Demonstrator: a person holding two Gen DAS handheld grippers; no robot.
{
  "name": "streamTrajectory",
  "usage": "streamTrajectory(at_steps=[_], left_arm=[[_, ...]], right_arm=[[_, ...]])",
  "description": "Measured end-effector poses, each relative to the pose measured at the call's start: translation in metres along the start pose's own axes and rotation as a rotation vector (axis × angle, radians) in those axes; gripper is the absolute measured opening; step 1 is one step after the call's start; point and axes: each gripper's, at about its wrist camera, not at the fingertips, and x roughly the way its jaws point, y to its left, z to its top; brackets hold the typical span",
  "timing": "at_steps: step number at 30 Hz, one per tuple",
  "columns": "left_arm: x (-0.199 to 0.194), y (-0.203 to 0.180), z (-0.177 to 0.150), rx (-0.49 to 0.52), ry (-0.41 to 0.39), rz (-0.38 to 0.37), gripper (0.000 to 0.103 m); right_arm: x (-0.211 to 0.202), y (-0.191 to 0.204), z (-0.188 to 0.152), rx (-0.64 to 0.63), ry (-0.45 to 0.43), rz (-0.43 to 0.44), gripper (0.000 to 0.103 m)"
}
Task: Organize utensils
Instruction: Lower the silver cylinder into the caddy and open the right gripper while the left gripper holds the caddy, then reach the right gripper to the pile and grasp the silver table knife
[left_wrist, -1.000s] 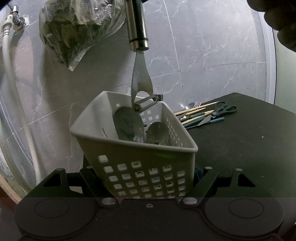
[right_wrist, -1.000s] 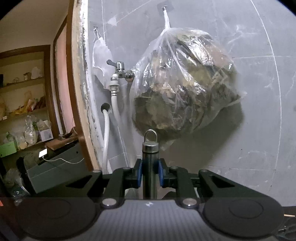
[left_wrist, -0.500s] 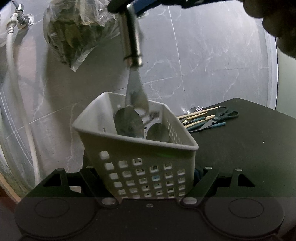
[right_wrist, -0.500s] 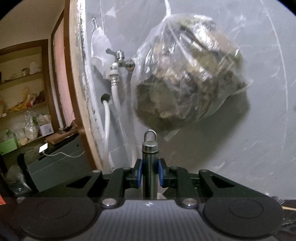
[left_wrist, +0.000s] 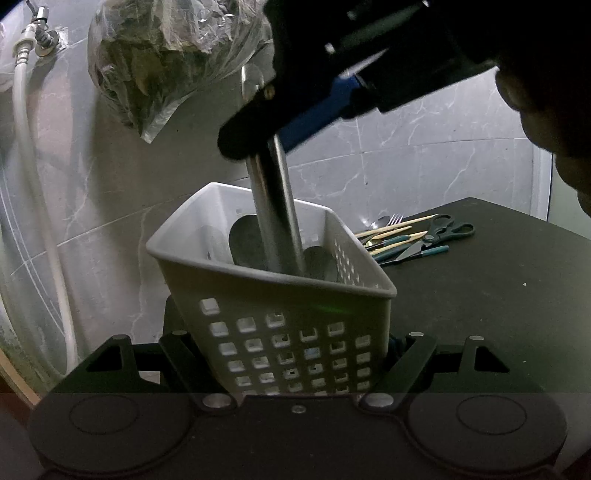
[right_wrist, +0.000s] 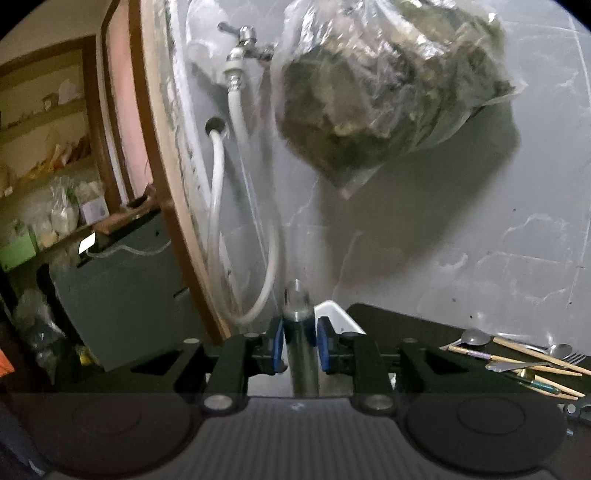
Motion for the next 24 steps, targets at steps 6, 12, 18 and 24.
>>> streamTrajectory(at_steps=[6, 12, 18, 24], left_arm=[[0.000, 0.000, 0.000, -0.001, 0.002, -0.002, 0.081], [0.000, 0.000, 0.002, 0.003, 0.007, -0.001, 0.081], [0.002, 0.000, 0.003, 0.006, 0.018, 0.011, 0.081], [0.006, 0.005, 0.005, -0.007, 0.039, 0.050, 0.081]], right_arm=[[-0.006, 0.005, -0.005, -0.034, 0.018, -0.005, 0.047], [-0.024, -0.005, -0.004, 0.011, -0.044, -0.055, 0.079], [-0.041, -0.017, -0.006, 0.053, -0.118, -0.181, 0.103], [-0.042, -0.038, -0.018, 0.154, -0.090, -0.279, 0.103]])
